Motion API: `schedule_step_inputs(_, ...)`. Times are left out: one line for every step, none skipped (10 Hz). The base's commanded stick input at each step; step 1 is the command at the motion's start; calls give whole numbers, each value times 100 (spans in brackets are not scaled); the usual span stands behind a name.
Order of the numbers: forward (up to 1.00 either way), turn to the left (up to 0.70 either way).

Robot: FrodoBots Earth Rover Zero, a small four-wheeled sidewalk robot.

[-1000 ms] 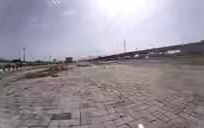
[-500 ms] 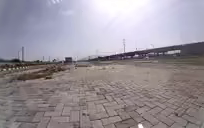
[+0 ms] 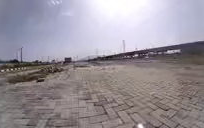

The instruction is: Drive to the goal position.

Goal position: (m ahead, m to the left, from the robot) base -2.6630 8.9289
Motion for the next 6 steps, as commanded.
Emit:
schedule_step_inputs(100,0)
schedule_step_inputs(100,0)
schedule_step_inputs(100,0)
schedule_step_inputs(100,0)
schedule_step_inputs(100,0)
schedule_step_inputs(100,0)
